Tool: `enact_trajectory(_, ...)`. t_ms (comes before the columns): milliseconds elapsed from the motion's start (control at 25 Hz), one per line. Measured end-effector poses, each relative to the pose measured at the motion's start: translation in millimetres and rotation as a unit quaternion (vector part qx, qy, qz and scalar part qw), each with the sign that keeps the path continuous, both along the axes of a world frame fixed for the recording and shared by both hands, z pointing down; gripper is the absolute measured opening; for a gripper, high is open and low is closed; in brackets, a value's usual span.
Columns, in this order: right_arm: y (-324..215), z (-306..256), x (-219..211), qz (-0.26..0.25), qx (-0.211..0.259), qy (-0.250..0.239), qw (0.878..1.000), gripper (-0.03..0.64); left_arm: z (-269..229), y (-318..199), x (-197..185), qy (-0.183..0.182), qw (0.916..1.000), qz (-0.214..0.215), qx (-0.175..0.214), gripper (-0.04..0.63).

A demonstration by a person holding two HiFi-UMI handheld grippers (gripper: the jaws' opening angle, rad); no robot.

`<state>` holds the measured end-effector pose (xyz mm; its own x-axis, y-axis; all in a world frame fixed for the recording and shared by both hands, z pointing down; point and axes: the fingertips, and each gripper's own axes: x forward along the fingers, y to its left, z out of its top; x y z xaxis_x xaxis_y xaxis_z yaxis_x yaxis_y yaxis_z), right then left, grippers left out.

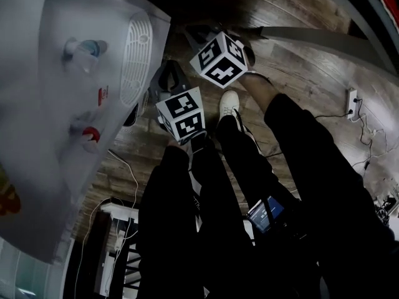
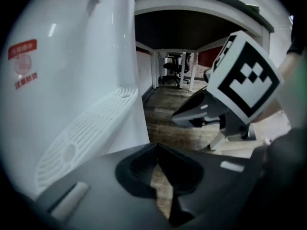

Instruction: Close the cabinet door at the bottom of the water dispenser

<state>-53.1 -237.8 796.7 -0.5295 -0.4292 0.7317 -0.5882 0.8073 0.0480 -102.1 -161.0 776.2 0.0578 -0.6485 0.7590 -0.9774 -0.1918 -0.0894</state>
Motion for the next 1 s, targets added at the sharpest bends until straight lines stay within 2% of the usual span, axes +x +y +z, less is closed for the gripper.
enact_trajectory(160,34.1,-20.8,19.4,0.028,0.003,-0.018,0.999,0.000,-21.3,3.3,1.6,-0.015,0.9996,0.005,0.022,0.008)
enact_trajectory(280,57.0,-47.8,22.1,0.043,0.014,-0.047,0.998,0.000,-41.0,9.2,-0.3,-0.005,0.9991,-0.001,0.041,0.008)
enact_trajectory(480,79.4,-109.6,36.2,0.097,0.036,-0.085,0.991,0.000,-94.6,28.4,4.5,0.010,0.9969,0.028,0.072,0.008)
enact_trajectory(680,99.2,-197.1,51.8,0.124,0.079,-0.104,0.984,0.000,-172.0,55.7,3.6,0.048,0.9941,0.037,0.090,0.008)
enact_trajectory(840,104.9,-272.8,61.3,0.155,0.109,-0.118,0.975,-0.002,-252.7,64.0,11.4,0.054,0.9853,0.062,0.149,0.006)
enact_trajectory(1000,102.5,-352.2,72.5,0.193,0.142,-0.140,0.961,-0.002,-327.2,63.5,10.5,0.071,0.9770,0.050,0.195,0.006)
